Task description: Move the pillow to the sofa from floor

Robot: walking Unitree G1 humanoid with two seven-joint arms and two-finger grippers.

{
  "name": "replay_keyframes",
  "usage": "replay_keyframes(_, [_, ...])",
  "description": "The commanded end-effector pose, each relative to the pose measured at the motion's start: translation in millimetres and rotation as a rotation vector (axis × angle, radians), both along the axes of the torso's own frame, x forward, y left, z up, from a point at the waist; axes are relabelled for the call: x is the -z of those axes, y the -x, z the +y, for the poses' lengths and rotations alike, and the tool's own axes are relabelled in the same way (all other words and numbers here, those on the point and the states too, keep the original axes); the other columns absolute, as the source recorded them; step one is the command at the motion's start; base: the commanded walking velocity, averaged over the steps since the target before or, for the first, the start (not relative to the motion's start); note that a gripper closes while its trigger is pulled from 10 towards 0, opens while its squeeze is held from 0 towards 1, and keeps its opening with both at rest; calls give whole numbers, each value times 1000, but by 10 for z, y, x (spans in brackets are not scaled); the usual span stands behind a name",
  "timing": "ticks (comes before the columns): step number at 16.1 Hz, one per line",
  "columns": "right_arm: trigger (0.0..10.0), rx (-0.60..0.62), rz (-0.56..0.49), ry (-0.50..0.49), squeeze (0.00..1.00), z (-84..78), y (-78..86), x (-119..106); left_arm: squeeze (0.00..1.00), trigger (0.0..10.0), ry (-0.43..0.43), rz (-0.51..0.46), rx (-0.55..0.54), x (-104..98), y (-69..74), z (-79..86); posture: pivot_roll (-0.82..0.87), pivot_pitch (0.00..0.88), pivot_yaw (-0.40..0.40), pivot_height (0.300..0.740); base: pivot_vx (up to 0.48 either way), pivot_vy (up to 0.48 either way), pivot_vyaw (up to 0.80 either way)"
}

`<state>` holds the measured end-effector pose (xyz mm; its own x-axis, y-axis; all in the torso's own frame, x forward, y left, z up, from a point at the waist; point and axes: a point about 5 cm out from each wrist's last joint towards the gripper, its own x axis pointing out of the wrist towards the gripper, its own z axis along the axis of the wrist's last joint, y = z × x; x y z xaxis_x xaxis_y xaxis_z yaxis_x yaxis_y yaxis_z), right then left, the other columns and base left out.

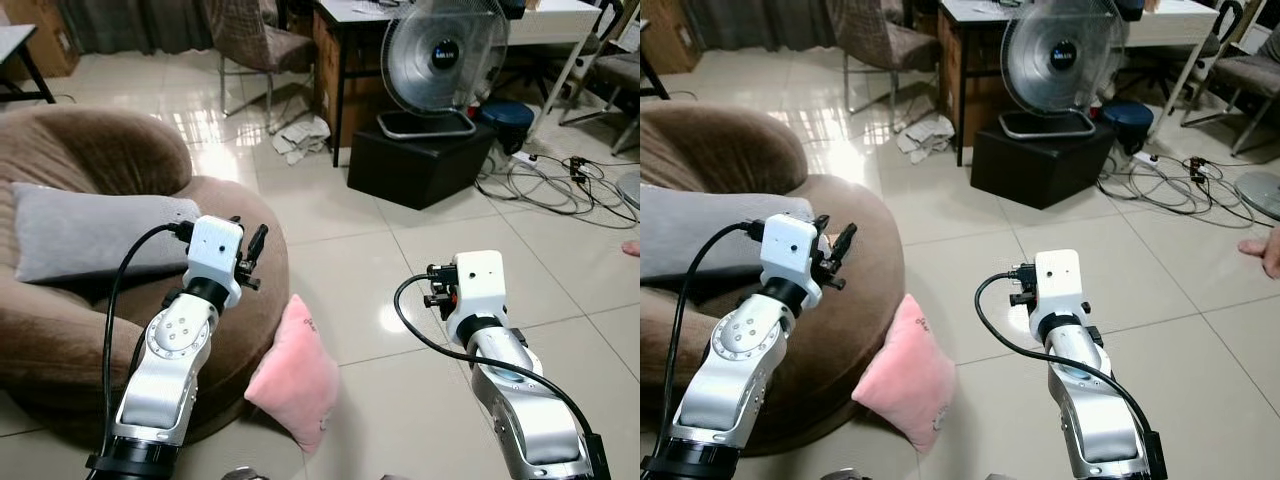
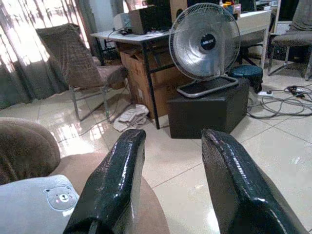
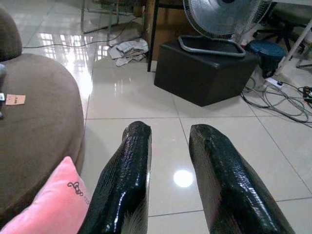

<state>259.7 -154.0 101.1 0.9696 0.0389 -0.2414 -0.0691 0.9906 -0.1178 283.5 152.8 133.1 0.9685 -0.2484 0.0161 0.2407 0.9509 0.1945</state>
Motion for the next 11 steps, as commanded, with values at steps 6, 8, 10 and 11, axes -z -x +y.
replay_keyframes(6, [10000, 0, 16, -10, 0, -6, 24, 47, 0, 10000, 1, 10, -15, 34, -2, 32, -24, 20, 6, 631, 0, 0, 0])
replay_keyframes(8, [10000, 4, 17, -10, 0, -14, 29, 54, 0, 10000, -7, 11, -9, 39, 0, 30, -24, 22, 8, 611, 0, 0, 0])
replay_keyframes(10, [10000, 2, 18, -8, 0, -20, 38, 64, 0, 10000, -18, 9, 10, 43, 1, 18, -24, 25, 10, 591, 0, 0, 0])
replay_keyframes(11, [10000, -1, 17, -7, 0, -19, 39, 65, 0, 10000, -19, 9, 13, 43, 0, 17, -24, 25, 10, 591, 0, 0, 0])
